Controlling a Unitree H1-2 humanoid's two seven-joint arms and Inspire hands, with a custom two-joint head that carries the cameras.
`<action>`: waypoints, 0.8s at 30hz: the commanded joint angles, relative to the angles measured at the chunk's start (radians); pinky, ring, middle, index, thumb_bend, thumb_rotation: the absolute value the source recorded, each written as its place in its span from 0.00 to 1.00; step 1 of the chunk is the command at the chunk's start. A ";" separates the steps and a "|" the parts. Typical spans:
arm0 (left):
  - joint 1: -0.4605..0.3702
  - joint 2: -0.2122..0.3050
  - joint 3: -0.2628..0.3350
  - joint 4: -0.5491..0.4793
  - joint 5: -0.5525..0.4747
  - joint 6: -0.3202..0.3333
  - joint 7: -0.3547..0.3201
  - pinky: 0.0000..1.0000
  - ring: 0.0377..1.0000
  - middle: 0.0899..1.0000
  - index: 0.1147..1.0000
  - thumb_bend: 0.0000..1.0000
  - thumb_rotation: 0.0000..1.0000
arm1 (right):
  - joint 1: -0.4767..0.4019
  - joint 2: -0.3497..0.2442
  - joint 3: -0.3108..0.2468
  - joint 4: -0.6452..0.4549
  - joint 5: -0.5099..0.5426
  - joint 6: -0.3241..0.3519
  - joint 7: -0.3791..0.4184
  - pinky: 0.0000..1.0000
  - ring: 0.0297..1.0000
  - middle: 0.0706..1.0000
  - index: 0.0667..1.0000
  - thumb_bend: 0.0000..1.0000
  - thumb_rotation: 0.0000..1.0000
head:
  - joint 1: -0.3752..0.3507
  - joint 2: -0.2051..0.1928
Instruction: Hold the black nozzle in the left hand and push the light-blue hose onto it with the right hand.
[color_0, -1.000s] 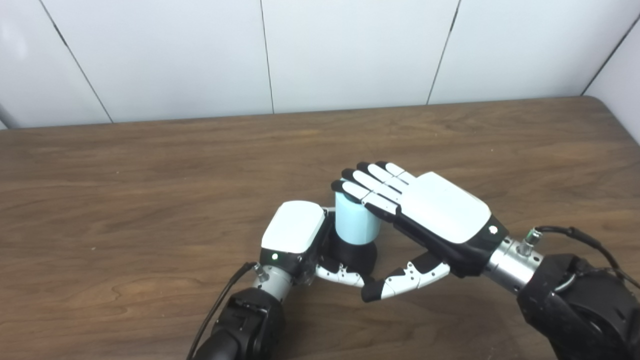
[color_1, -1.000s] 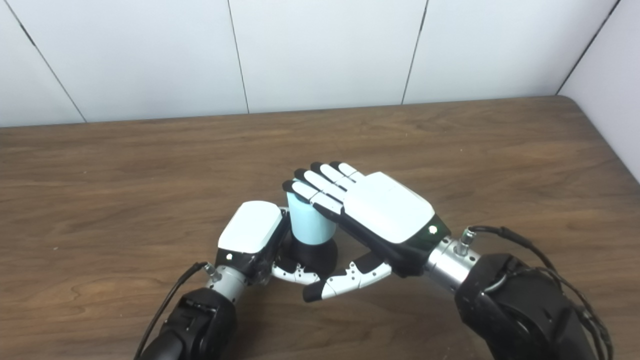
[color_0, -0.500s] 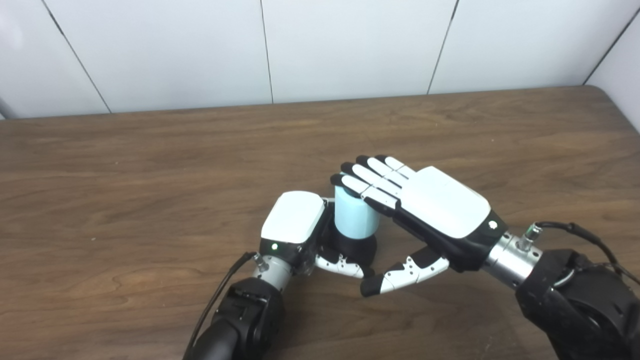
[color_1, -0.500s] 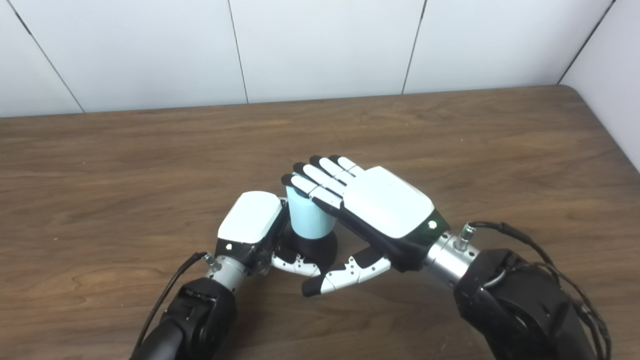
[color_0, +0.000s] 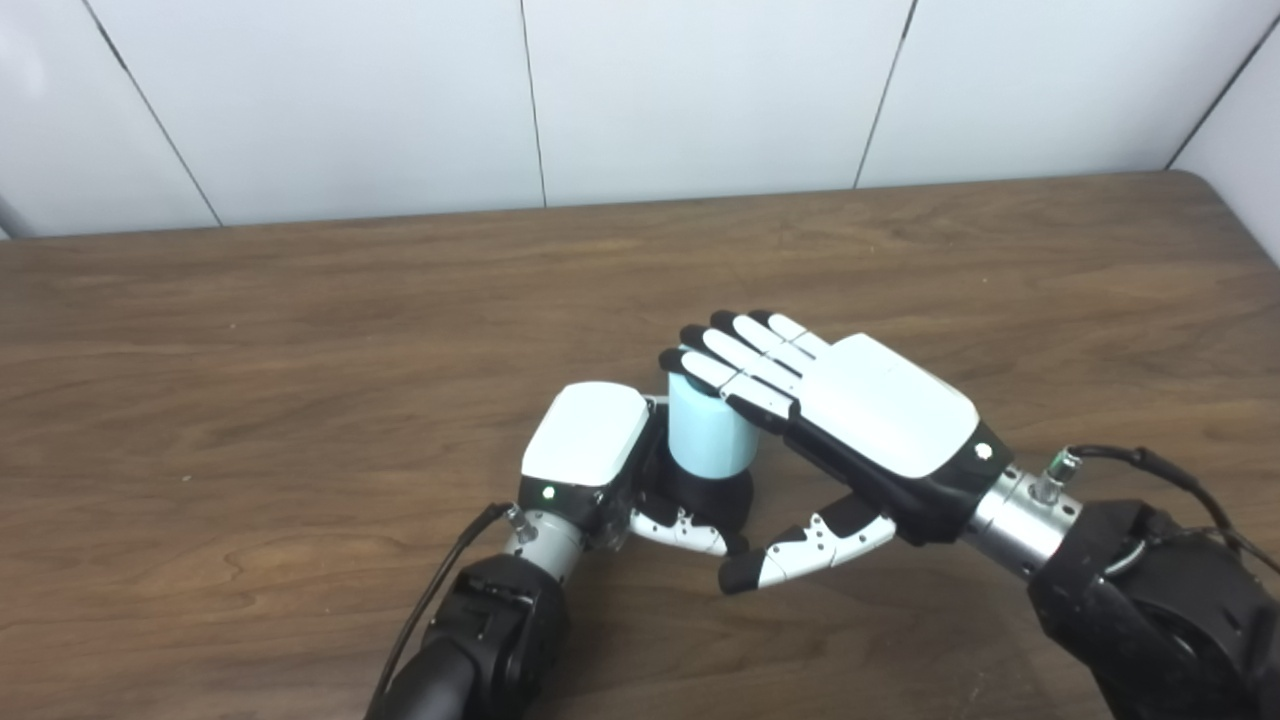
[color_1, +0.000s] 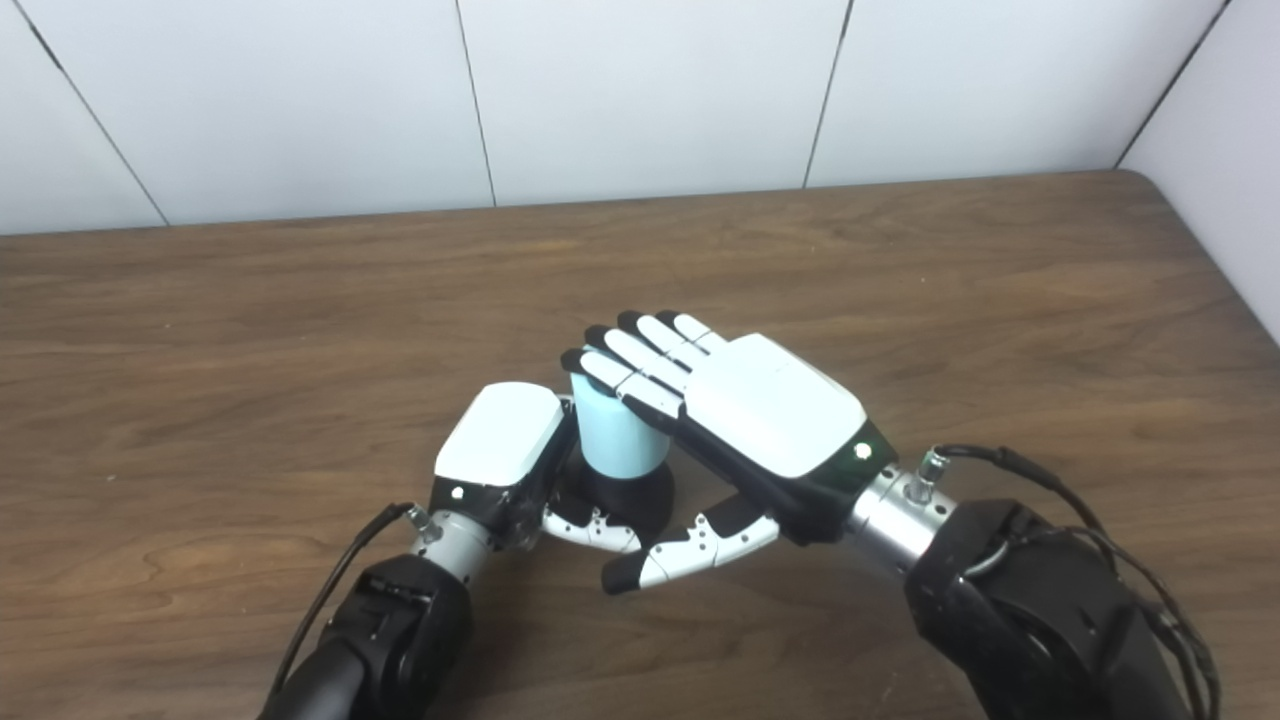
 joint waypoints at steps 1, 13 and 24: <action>0.072 0.007 -0.056 0.049 -0.024 -0.006 -0.132 0.49 0.46 0.49 0.38 0.50 0.00 | 0.069 -0.045 0.040 0.090 -0.027 0.015 0.108 1.00 1.00 0.96 0.93 0.67 1.00 | 0.000 0.002; 0.070 0.009 -0.056 0.047 -0.024 -0.003 -0.140 0.46 0.46 0.48 0.40 0.50 0.00 | 0.078 -0.050 0.058 0.110 -0.039 0.015 0.101 1.00 1.00 0.96 0.93 0.67 1.00 | -0.002 0.002; 0.069 0.011 -0.058 0.047 -0.026 -0.003 -0.142 0.48 0.46 0.48 0.39 0.50 0.00 | 0.072 -0.043 0.051 0.094 -0.034 0.017 0.088 1.00 1.00 0.96 0.93 0.67 1.00 | -0.003 0.002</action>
